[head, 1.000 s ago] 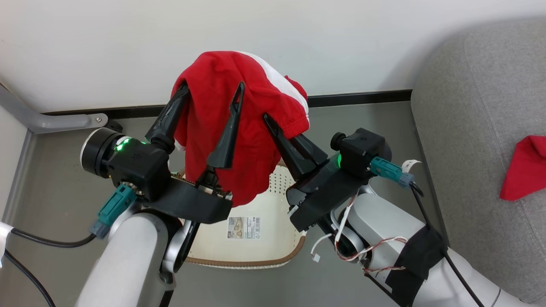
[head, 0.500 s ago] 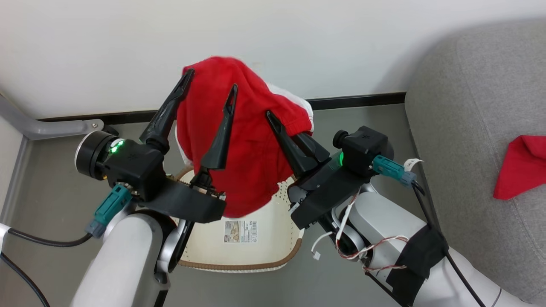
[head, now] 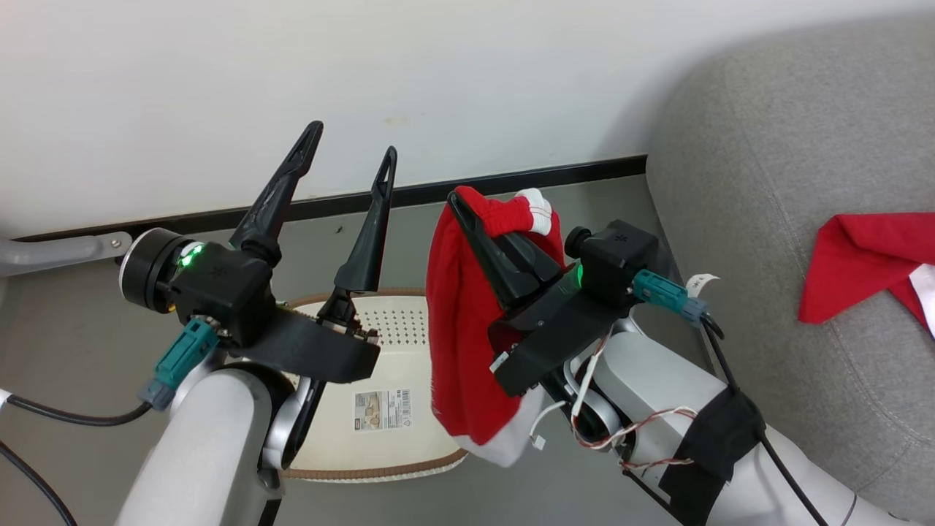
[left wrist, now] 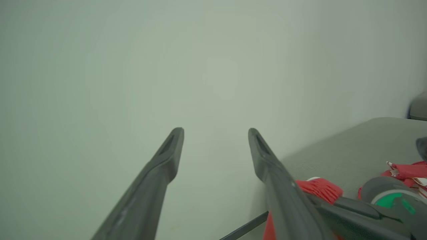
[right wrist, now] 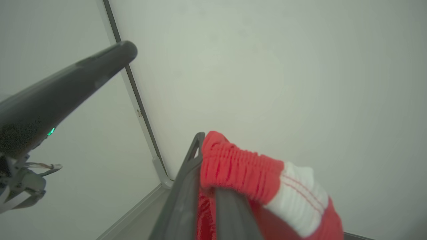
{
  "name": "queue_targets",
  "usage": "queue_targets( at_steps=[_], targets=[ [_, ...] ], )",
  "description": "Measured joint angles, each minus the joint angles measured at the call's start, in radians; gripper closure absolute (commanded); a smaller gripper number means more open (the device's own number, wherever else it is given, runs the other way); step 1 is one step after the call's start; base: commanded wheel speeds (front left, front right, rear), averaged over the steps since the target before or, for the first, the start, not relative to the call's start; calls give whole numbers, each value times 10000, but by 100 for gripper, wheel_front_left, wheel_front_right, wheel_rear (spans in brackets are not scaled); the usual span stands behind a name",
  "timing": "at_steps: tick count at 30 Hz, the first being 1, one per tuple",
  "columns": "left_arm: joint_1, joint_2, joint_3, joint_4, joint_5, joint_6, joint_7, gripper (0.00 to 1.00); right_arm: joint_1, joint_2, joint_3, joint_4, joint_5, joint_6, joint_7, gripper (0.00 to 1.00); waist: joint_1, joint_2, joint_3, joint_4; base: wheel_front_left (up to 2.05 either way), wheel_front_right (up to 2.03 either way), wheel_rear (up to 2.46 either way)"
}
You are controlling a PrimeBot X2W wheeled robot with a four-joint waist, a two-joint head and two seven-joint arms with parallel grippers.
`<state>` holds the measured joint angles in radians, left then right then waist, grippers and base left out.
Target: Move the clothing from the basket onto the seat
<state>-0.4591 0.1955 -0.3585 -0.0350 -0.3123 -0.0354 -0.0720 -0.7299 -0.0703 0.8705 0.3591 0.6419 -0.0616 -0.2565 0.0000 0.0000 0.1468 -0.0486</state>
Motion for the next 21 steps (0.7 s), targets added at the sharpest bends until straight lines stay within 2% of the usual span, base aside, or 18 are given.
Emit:
queue_targets(
  at_steps=[21],
  targets=[
    [132,98,111,318,29,100,-4,0,1,4,-217,-71,-109,-13,0,100,0,1,-81,-1730,0,0,0]
  ],
)
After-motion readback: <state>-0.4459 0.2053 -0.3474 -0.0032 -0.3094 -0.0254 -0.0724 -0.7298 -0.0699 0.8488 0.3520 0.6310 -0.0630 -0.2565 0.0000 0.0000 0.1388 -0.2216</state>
